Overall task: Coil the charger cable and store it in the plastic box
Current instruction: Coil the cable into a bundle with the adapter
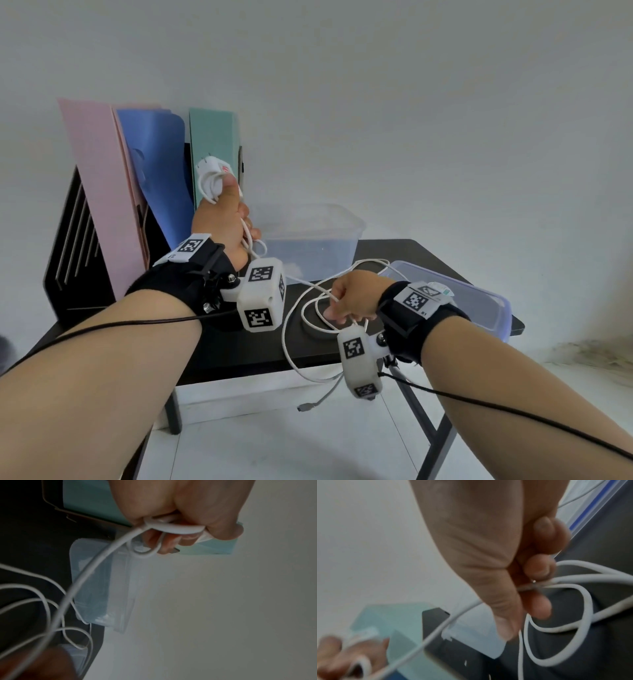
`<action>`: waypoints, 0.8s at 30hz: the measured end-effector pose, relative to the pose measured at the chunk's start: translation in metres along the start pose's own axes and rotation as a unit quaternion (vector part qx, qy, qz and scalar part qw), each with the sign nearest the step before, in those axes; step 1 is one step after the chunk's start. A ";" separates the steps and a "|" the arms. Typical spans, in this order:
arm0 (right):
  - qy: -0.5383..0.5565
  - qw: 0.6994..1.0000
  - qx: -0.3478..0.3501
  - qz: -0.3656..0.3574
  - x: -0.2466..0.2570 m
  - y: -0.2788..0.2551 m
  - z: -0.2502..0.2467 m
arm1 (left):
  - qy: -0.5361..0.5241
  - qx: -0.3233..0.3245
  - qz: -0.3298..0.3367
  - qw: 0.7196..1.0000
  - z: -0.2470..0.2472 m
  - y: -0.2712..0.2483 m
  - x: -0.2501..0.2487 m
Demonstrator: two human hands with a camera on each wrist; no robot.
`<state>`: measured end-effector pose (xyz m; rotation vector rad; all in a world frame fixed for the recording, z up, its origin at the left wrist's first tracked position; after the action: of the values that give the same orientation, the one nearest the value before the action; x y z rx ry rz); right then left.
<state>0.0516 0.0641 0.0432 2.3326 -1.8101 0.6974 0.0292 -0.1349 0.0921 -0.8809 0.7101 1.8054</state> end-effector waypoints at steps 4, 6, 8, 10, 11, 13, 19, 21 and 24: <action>0.095 0.993 -0.054 0.032 -0.011 0.002 -0.017 | 0.079 0.002 -0.016 0.997 -0.010 0.004 0.009; 0.150 0.984 -0.093 0.024 -0.014 0.001 -0.025 | 0.125 0.018 -0.020 0.992 -0.014 0.007 0.014; 0.229 0.964 -0.133 -0.003 -0.015 -0.001 -0.032 | 0.167 0.053 -0.027 0.984 -0.015 0.007 0.019; 0.315 0.935 -0.159 -0.033 -0.012 -0.003 -0.039 | 0.178 0.089 -0.040 0.979 -0.012 0.004 0.026; 0.338 0.924 -0.172 -0.048 -0.008 -0.005 -0.043 | 0.177 0.102 -0.045 0.978 -0.010 0.000 0.029; 0.355 0.912 -0.192 -0.071 0.002 -0.008 -0.050 | 0.174 0.134 -0.051 0.974 -0.006 -0.008 0.035; 0.382 0.895 -0.211 -0.087 0.030 -0.009 -0.057 | 0.161 0.242 -0.049 0.956 0.007 -0.027 0.048; 0.384 0.896 -0.208 -0.086 0.037 -0.008 -0.056 | 0.152 0.271 -0.052 0.949 0.011 -0.029 0.051; 0.377 0.898 -0.212 -0.079 0.042 -0.007 -0.054 | 0.142 0.279 -0.069 0.947 0.013 -0.029 0.052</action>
<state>0.0508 0.0480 0.1100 1.5758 -1.2403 0.9008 0.0385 -0.0875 0.0544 -0.7825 1.2379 1.2586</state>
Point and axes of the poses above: each hand's wrist, its own y-axis towards the middle knuckle, its own z-axis out of the palm, x = y × z, the point moved 4 cm from there along y, towards the middle knuckle, and after that the axes turned 1 degree about -z, right-handed, at the moved point
